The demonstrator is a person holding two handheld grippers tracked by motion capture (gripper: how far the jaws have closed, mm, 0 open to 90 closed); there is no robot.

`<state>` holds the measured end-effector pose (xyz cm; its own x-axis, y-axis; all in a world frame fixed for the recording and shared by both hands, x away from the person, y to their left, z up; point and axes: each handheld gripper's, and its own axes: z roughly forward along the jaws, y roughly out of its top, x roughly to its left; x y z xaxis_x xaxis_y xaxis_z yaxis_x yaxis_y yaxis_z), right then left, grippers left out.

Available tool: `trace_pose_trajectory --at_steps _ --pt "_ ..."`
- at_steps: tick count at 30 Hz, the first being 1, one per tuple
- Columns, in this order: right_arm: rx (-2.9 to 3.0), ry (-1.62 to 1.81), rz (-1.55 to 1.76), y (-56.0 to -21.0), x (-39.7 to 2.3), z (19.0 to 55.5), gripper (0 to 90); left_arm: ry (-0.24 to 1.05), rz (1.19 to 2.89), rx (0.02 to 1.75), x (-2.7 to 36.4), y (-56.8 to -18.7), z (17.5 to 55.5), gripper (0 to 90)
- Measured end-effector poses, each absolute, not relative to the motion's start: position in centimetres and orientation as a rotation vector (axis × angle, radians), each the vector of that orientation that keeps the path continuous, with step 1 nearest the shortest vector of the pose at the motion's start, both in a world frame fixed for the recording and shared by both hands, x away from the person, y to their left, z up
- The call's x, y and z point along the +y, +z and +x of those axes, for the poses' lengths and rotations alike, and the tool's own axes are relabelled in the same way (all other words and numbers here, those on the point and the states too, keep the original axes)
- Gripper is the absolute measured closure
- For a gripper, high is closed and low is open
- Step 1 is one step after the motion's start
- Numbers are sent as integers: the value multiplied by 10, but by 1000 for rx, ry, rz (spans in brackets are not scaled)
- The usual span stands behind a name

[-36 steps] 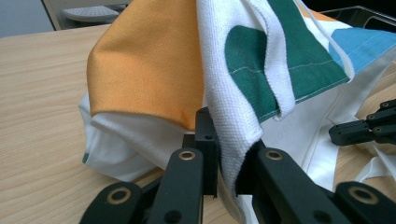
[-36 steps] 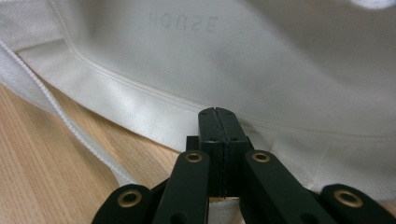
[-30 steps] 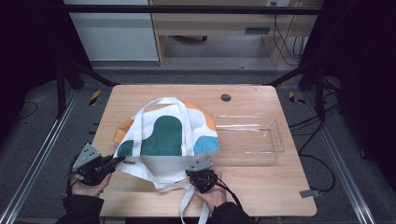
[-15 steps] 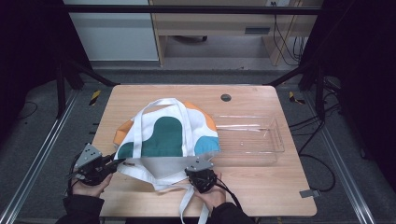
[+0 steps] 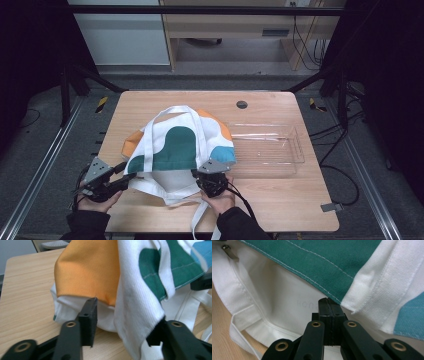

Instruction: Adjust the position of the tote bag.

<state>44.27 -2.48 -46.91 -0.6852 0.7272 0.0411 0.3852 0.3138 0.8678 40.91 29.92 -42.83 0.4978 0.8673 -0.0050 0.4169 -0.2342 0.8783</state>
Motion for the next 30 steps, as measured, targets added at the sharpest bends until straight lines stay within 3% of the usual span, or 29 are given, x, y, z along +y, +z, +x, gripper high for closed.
trace_pose_trajectory --at_steps 12,30 --pt "2174 1378 975 -457 -27 438 900 643 1890 1032 293 -433 407 358" --pt "2105 1446 937 -431 -33 433 900 622 1889 1042 294 -433 406 377"
